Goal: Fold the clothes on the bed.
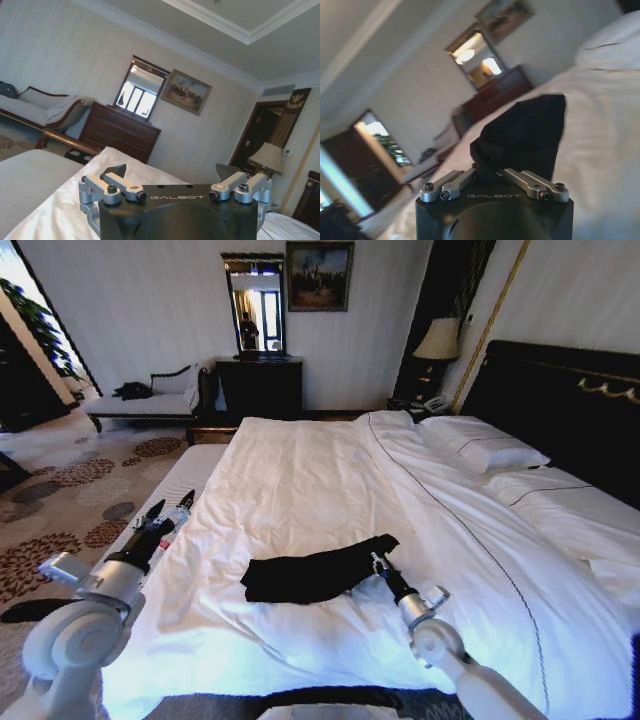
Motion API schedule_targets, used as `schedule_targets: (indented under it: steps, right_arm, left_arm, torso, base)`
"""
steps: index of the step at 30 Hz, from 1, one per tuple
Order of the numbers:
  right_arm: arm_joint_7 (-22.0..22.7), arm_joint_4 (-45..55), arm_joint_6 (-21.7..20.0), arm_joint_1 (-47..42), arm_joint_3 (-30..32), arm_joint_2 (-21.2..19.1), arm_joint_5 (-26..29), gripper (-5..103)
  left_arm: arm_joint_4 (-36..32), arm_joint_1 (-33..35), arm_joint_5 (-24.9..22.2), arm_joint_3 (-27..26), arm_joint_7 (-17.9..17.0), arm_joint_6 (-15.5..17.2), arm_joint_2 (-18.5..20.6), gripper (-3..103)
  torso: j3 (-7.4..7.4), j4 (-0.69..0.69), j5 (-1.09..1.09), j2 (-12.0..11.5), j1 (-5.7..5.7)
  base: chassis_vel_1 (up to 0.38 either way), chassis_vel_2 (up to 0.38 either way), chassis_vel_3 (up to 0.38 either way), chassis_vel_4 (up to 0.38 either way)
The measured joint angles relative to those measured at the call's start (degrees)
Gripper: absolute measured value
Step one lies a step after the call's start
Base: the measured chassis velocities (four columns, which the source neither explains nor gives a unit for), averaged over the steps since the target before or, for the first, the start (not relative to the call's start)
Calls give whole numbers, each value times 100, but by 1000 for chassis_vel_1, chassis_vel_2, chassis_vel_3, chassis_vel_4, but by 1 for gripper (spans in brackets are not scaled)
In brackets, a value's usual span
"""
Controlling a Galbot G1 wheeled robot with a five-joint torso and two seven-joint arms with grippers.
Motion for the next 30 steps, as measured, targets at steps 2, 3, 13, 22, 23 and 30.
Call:
schedule_targets:
  steps: [2, 3, 13, 22, 23, 30]
  right_arm:
    - [-59, -83, 13, 202, -172, 28, -6, 4]
    - [-106, -142, 25, 357, -301, 49, -11, 4]
    - [-469, -465, 92, 953, -1115, 224, -306, 4]
    - [-812, -735, 180, 1105, -1784, 433, -840, 4]
    - [-821, -777, 180, 1149, -1868, 486, -888, 4]
    - [-847, -997, 156, 1407, -2238, 695, -984, 4]
  left_arm:
    - [15, -3, -20, -48, -9, 1, 5, 100]
    - [23, -8, -32, -86, -12, 1, 9, 100]
    - [698, -143, 347, -289, -382, 133, 82, 100]
    - [1731, -116, 1103, -537, -337, 116, 272, 100]
    - [1843, -104, 1155, -566, -346, 115, 295, 100]
    - [2189, -79, 1162, -754, -383, 91, 372, 100]
  torso:
    - [0, 0, 2, 0, 0]
    - [0, 1, 1, 0, 0]
    - [0, -1, 0, 0, -1]
    - [0, -1, 0, 0, -1]
    - [0, 0, 0, 0, -1]
    - [0, -1, 0, 0, -1]
  base:
    - [0, 0, 0, 0]
    - [0, 0, 0, 0]
    - [0, 0, 0, 0]
    - [0, 0, 0, 0]
    - [0, 0, 0, 0]
    - [0, 0, 0, 0]
